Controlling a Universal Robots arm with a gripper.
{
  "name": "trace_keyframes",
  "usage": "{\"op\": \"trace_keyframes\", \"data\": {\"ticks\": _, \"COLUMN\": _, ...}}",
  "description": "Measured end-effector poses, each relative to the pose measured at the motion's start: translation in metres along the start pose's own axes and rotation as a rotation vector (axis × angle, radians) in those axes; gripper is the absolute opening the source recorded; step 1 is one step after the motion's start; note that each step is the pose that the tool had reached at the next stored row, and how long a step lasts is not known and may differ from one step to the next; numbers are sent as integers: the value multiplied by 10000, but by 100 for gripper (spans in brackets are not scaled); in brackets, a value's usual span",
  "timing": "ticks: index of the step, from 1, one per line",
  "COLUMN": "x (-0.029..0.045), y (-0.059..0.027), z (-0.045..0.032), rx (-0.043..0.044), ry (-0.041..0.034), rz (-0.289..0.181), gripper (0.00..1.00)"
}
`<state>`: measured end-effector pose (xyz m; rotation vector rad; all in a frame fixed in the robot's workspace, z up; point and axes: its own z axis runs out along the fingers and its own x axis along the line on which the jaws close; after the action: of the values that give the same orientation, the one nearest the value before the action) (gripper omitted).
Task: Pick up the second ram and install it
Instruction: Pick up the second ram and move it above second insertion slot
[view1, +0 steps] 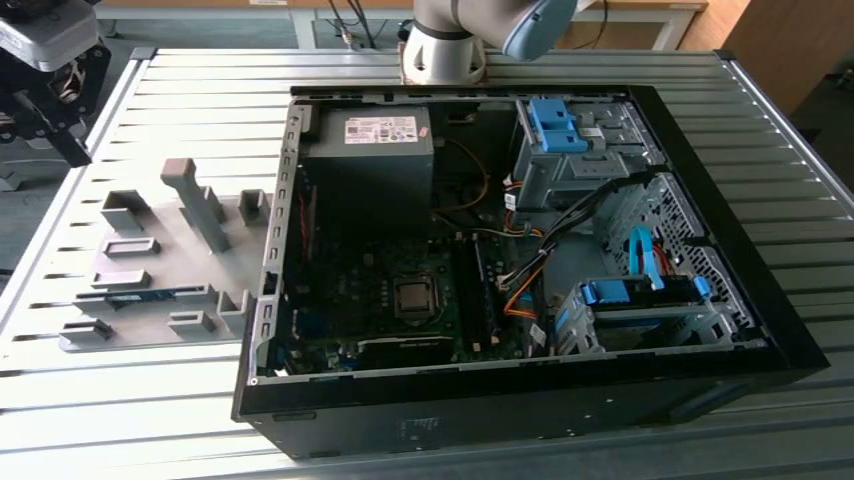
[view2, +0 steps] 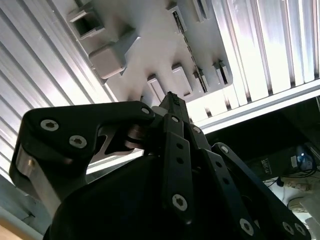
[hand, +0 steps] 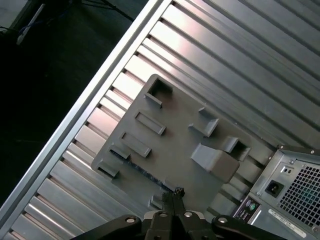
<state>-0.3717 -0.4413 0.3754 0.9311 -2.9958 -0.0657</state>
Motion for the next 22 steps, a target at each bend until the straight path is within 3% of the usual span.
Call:
{"op": "trace_keyframes", "data": {"ticks": 14, "x": 0, "y": 0, "z": 0, "rx": -2, "ry": 10, "rz": -238, "gripper": 10}}
{"op": "trace_keyframes", "data": {"ticks": 22, "x": -1, "y": 0, "z": 0, "rx": -12, "ry": 55, "rz": -1335, "gripper": 10}}
